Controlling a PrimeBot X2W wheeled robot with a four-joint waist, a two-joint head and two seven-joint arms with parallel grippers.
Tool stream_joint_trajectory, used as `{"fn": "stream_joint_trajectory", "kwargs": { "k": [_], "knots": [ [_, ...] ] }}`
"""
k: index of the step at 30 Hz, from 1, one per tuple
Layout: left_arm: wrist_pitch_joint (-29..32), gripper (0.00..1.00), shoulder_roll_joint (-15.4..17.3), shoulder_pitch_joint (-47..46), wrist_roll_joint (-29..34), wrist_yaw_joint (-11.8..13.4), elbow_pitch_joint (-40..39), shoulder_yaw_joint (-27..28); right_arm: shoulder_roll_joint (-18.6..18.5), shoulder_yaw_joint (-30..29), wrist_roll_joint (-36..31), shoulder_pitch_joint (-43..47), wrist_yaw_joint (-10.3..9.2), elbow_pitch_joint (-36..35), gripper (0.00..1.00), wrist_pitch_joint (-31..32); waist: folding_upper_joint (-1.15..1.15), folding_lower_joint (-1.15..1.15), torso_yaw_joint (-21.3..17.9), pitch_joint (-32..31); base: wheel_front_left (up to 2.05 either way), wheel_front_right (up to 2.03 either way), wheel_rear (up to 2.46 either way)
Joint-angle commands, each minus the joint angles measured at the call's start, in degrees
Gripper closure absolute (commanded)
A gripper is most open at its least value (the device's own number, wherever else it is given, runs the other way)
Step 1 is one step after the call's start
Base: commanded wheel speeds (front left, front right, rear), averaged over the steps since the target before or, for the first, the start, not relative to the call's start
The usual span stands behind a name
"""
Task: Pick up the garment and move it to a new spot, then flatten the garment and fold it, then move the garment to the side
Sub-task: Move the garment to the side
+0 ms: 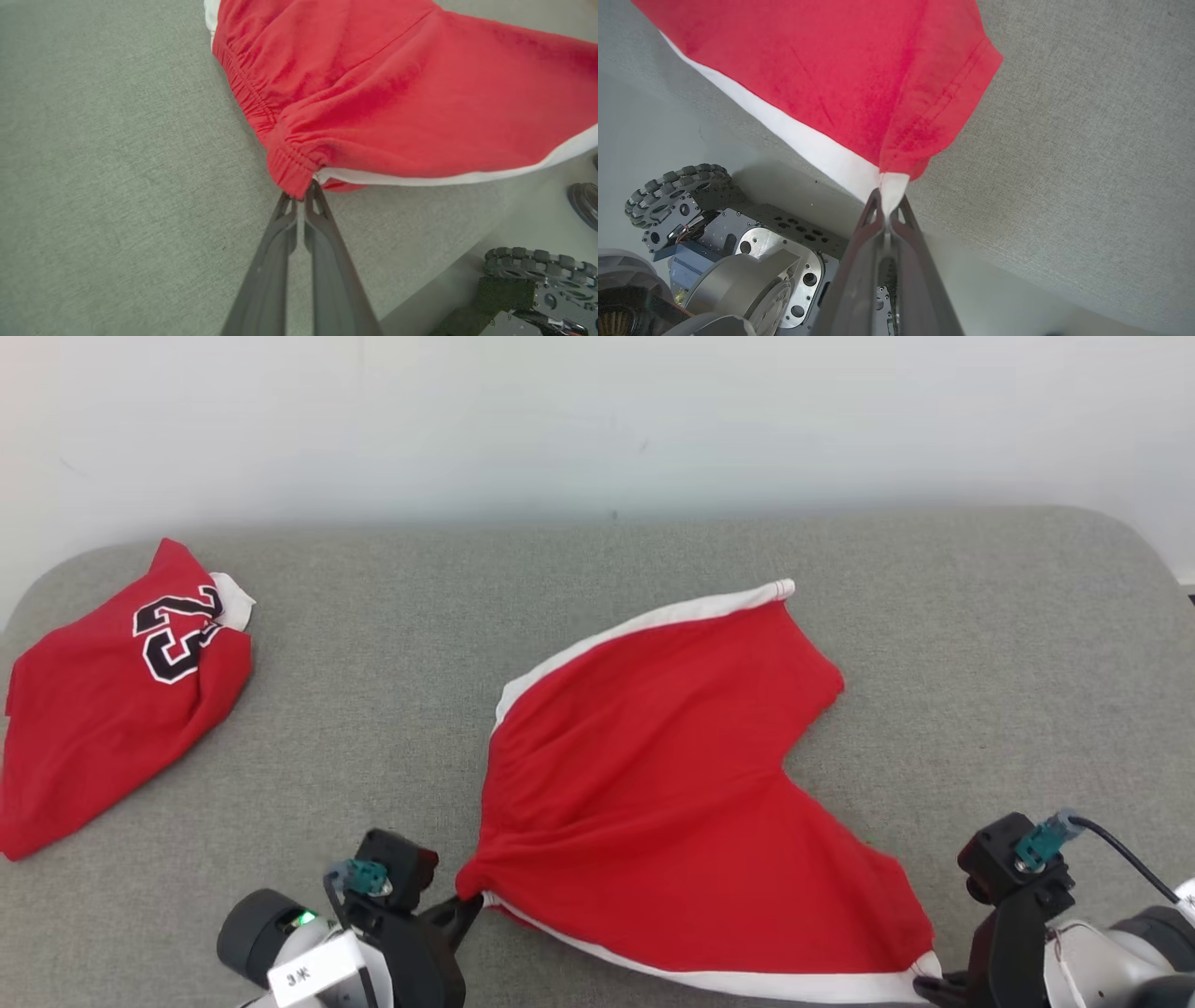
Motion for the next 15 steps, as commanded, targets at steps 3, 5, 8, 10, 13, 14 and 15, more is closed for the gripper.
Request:
{"fn": "stream_joint_trajectory", "kwargs": {
  "k": [3, 5, 8, 10, 13, 14, 15],
  "knots": [
    [2.93, 1.00, 2.23, 1.02, 1.93, 0.92, -2.55, -1.68, -0.50, -1.28, 1.27, 2.04, 0.00, -1.90, 1.00, 1.83, 0.01, 0.01, 0.22, -0.49, 0.00, 0.00, 0.00],
    [4.85, 1.00, 3.37, 1.14, 2.79, 1.49, -4.01, -2.60, -0.44, -1.83, 1.98, 2.87, 0.00, -2.91, 1.00, 2.71, 0.01, 0.01, 0.32, -0.55, 0.00, 0.00, 0.00],
    [7.29, 1.00, 4.66, 0.96, 3.81, 2.35, -6.36, -3.49, -0.19, -3.10, 1.96, 2.56, 0.00, -4.62, 1.00, 2.15, 0.01, 0.01, 0.54, -0.28, 0.00, 0.00, 0.00],
    [8.30, 1.00, 4.87, 0.38, 3.94, 2.67, -7.55, -3.63, -0.48, -3.56, 0.97, 1.69, 0.00, -5.03, 1.00, 1.17, 0.01, 0.01, 0.87, 0.18, 0.00, 0.00, 0.00],
    [9.71, 1.00, 4.55, -1.46, 4.43, 2.38, -8.51, -3.93, -0.69, -3.29, -0.16, -0.94, 0.00, -4.60, 1.00, -0.57, 0.01, 0.01, 1.31, 1.11, 0.00, 0.00, 0.00],
    [10.15, 1.00, 4.25, -2.22, 4.56, 2.05, -8.59, -4.01, -0.77, -3.15, -0.58, -2.07, 0.00, -4.05, 1.00, -1.20, 0.01, 0.01, 1.50, 1.52, 0.00, 0.00, 0.00],
    [10.70, 1.00, 3.91, -3.06, 4.67, 1.84, -8.62, -4.16, -0.92, -2.75, -0.79, -3.17, 0.00, -3.55, 1.00, -1.71, 0.01, 0.01, 1.73, 2.04, 0.00, 0.00, 0.00]
  ]
}}
